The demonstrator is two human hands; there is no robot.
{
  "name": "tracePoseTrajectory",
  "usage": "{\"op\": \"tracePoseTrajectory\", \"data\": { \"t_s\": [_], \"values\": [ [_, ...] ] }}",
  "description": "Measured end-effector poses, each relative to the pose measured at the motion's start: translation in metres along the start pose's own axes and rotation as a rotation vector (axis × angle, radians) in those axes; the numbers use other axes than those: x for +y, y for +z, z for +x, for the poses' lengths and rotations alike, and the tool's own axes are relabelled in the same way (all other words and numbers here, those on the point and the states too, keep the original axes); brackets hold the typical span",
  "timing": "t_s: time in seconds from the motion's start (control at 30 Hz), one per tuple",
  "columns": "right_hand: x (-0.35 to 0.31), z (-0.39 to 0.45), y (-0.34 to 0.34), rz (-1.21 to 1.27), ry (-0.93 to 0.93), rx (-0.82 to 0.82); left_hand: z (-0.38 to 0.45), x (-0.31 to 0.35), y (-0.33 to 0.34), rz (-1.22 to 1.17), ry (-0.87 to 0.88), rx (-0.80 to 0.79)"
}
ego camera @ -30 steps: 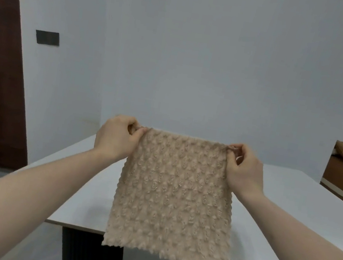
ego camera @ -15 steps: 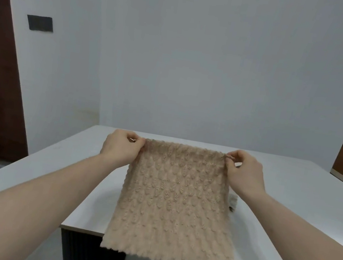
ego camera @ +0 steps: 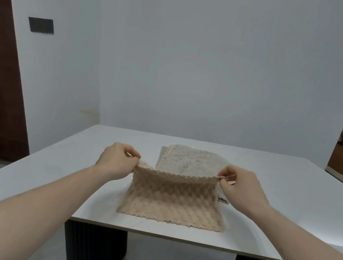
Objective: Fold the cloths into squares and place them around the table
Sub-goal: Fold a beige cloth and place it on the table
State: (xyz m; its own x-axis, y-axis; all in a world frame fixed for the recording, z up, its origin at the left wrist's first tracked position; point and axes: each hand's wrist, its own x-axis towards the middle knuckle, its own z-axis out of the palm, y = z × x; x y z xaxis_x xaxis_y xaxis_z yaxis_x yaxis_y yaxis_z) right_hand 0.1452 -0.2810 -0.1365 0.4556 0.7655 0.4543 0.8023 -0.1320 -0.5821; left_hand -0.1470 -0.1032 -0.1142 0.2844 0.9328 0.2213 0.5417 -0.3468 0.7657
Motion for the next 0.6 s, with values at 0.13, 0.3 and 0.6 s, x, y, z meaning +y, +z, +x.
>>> {"op": "tracePoseTrajectory", "data": {
  "t_s": [0.13, 0.3, 0.6],
  "values": [
    [0.005, -0.02, -0.005, -0.111, -0.055, -0.108, -0.018, -0.015, 0.001, 0.145, 0.013, -0.061],
    [0.011, -0.04, -0.006, -0.244, -0.087, -0.229, -0.041, -0.028, 0.005, 0.287, 0.013, -0.137],
    [0.022, -0.062, 0.0, -0.285, -0.081, -0.367, -0.057, -0.042, 0.011, 0.477, 0.021, -0.195]
  ]
}}
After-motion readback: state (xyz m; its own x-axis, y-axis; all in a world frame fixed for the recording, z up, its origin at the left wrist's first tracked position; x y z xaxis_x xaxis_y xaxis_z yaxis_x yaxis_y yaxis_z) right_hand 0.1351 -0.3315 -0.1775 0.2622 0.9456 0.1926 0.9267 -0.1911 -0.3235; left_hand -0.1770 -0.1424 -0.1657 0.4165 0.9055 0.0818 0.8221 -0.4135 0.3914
